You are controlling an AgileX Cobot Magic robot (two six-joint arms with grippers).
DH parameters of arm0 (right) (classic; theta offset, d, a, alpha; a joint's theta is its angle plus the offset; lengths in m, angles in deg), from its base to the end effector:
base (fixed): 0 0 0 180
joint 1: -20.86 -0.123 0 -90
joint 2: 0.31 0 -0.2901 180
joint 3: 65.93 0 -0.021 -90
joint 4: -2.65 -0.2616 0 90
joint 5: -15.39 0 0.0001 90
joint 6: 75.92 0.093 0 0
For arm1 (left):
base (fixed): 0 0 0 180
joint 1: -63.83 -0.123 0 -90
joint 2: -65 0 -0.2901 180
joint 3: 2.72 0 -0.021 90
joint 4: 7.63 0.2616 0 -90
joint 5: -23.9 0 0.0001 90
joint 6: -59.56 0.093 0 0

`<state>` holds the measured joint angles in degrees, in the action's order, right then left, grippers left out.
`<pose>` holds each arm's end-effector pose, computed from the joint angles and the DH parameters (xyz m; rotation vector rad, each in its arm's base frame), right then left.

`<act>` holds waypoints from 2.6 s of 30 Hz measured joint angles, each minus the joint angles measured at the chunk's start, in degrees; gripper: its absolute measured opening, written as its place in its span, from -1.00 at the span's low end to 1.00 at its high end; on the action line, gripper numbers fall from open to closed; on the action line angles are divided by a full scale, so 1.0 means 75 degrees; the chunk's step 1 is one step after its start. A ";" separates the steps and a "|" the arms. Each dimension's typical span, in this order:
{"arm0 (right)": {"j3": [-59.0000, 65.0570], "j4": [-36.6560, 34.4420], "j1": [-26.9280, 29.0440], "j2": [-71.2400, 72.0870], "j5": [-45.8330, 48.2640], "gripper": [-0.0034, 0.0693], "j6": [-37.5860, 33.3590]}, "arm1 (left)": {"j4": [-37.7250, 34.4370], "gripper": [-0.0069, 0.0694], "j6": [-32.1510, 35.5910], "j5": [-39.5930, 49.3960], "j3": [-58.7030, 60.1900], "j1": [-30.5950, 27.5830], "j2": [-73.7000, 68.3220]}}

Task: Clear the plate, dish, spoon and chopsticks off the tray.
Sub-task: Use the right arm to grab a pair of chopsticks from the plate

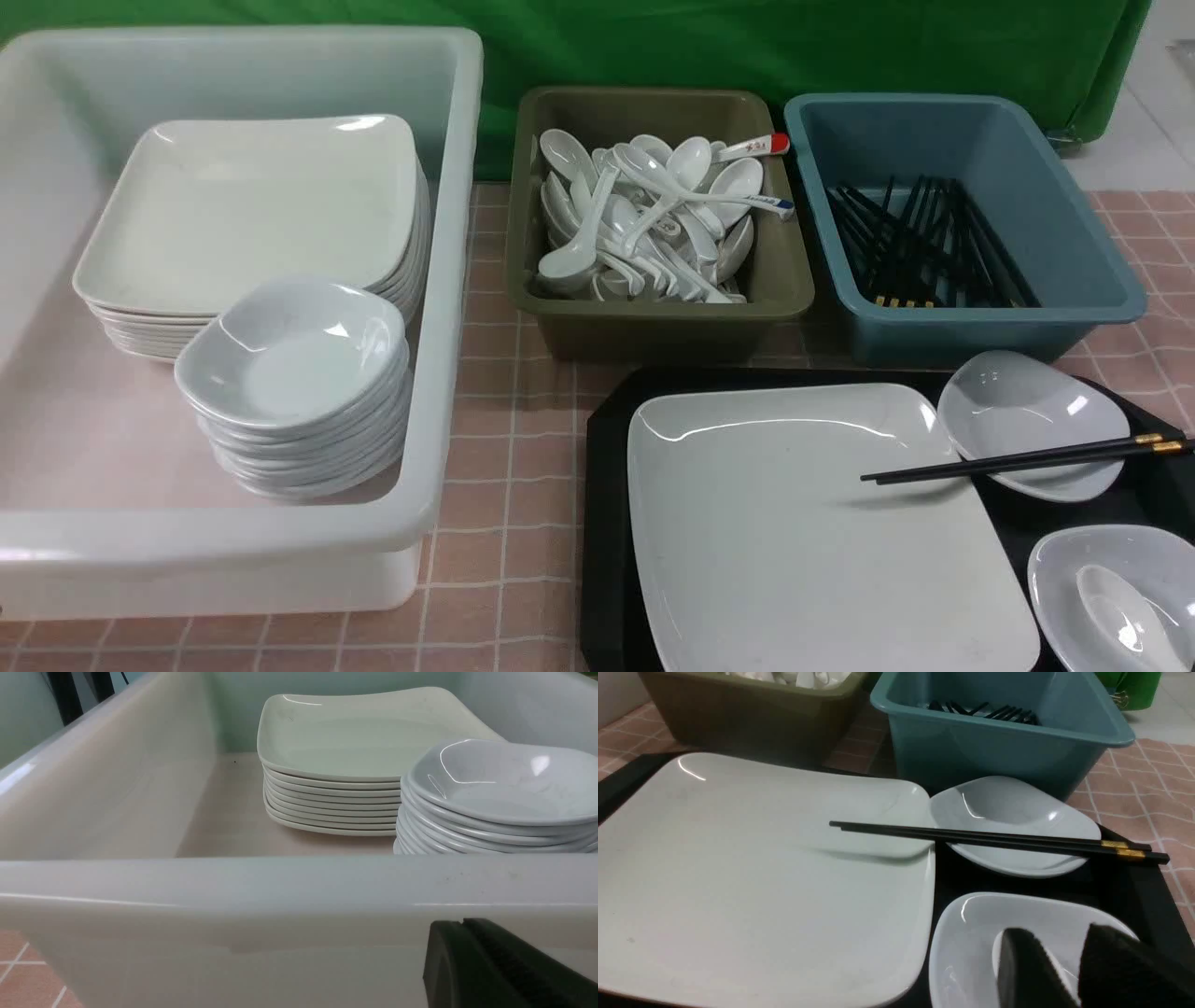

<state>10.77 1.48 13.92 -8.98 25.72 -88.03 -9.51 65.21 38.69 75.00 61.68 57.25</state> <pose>0.0643 0.0082 0.1994 -0.2626 1.6497 -0.0500 0.0632 0.0016 0.1871 0.0318 1.7499 0.0690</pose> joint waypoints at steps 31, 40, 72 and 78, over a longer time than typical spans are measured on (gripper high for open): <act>0.0000 -0.0007 0.0000 0.0000 0.0000 -0.23 0.0000 | 0.0000 -0.76 0.0000 0.0000 0.0000 0.0000 0.0000; 0.0000 -0.0007 0.0000 0.0000 0.0000 -0.23 0.0000 | 0.0000 -0.76 0.0000 0.0000 0.0000 0.0000 0.0000; 0.0037 -0.1018 0.0000 0.0000 -0.0318 -0.23 0.5911 | 0.0000 -0.76 0.0016 0.0000 0.0000 0.0000 0.0000; -0.0136 -0.1121 0.0000 0.0000 -0.0407 -0.46 0.6085 | 0.0000 -0.76 0.0016 0.0000 0.0000 0.0000 0.0000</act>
<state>9.75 -6.92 13.92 -8.98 22.67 -42.39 -9.51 65.33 38.69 75.00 61.68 57.25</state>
